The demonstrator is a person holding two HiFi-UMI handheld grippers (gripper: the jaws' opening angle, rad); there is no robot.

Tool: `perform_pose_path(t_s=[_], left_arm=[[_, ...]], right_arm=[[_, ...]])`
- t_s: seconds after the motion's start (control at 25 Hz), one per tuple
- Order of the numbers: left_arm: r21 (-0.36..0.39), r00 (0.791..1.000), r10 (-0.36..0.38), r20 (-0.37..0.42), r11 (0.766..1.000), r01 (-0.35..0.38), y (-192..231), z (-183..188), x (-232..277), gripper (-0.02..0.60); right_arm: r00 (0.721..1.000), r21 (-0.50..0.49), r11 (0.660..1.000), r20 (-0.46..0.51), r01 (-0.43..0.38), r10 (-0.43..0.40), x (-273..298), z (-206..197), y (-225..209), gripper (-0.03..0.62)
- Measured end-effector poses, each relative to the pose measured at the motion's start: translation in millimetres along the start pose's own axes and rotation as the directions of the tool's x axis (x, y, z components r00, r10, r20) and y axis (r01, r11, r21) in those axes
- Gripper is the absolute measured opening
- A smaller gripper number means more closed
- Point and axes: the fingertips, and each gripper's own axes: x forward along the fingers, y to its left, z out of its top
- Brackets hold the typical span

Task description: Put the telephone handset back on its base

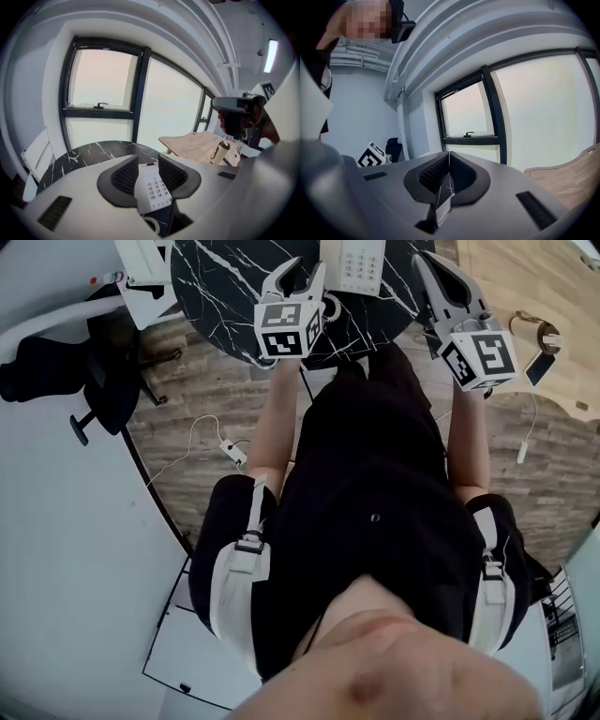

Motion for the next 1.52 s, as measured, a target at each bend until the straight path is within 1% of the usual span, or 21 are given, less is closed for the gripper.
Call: perform_pose_path(t_s=[0.12, 0.24, 0.48, 0.64, 0.76, 0.92, 1.52], left_arm=[[0.037, 0.996, -0.003, 0.09, 0.999, 0.0, -8.2, 26.7, -29.1, 0.117], [0.052, 0.985, -0.007, 0.171, 0.999, -0.002, -11.2, 51.3, -58.5, 0.094], [0.046, 0.95, -0.027, 0.31, 0.999, 0.013, -14.3, 90.8, -110.4, 0.066], [0.044, 0.928, -0.027, 0.371, 0.999, 0.011, -18.9, 104.7, -138.0, 0.045], [0.047, 0.92, -0.025, 0.392, 0.999, 0.007, -19.7, 109.1, -149.8, 0.036], [0.046, 0.915, -0.016, 0.402, 0.999, -0.003, -18.6, 110.1, -155.9, 0.023], [0.042, 0.923, -0.017, 0.385, 0.999, 0.001, -21.9, 102.6, -151.3, 0.023]], right_arm=[[1.0, -0.015, 1.0, 0.028, -0.001, 0.001, -7.5, 7.5, 9.7, 0.031], [0.999, -0.028, 1.0, 0.051, -0.004, 0.006, -12.2, 14.9, 20.9, 0.031], [0.996, -0.055, 0.998, 0.089, -0.016, 0.021, -18.6, 30.5, 42.0, 0.031], [0.994, -0.057, 0.998, 0.109, -0.021, 0.027, -24.9, 37.5, 50.8, 0.031], [0.994, -0.059, 0.998, 0.108, -0.023, 0.03, -27.4, 38.1, 56.1, 0.031], [0.995, -0.067, 0.997, 0.096, -0.026, 0.032, -28.1, 35.2, 59.7, 0.031], [0.995, -0.082, 0.996, 0.087, -0.031, 0.038, -30.7, 31.6, 60.0, 0.029]])
